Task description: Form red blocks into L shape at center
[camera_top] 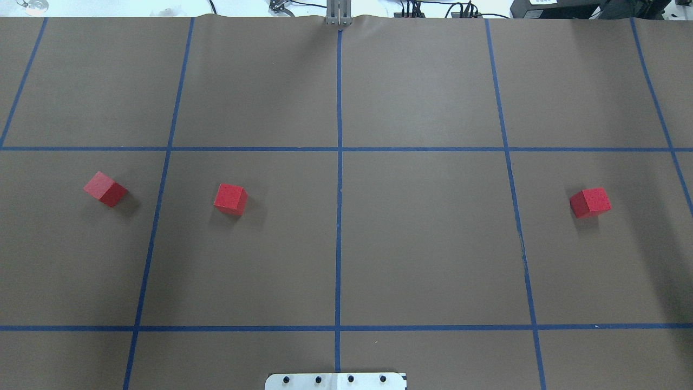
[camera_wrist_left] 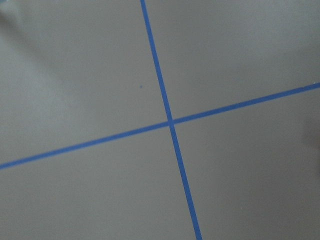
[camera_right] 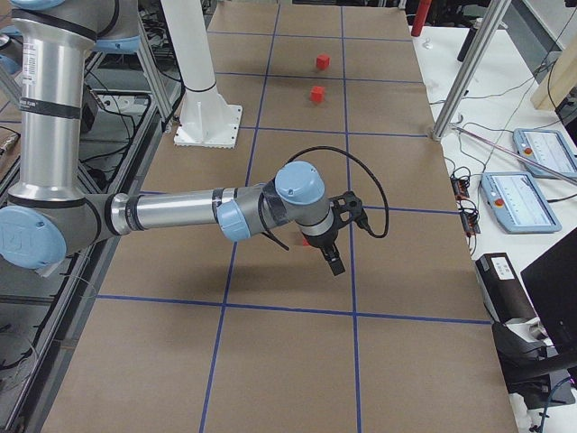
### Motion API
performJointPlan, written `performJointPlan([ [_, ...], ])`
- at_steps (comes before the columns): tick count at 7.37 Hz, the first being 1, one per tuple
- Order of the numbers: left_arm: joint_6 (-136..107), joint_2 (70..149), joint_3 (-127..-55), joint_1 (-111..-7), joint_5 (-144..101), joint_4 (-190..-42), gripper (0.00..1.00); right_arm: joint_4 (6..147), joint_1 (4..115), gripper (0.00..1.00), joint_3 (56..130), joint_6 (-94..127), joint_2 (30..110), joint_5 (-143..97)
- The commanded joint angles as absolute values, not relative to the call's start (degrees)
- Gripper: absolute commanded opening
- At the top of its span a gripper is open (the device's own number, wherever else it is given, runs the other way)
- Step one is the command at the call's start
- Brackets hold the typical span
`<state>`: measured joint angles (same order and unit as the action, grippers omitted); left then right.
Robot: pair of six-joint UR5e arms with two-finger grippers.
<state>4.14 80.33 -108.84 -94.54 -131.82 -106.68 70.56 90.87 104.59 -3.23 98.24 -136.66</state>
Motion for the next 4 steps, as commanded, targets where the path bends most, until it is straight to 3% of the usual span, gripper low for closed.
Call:
performJointPlan([
  [1, 4.39, 81.04, -107.66, -94.57, -131.92, -108.45, 1.00, 58.08, 90.79, 1.00, 100.21, -0.01, 98.26, -140.08],
  [4, 4.39, 80.24, -105.29, -94.13, -131.92, -113.73, 1.00, 52.42, 84.23, 0.99, 102.03, 20.24, 96.77, -147.21],
])
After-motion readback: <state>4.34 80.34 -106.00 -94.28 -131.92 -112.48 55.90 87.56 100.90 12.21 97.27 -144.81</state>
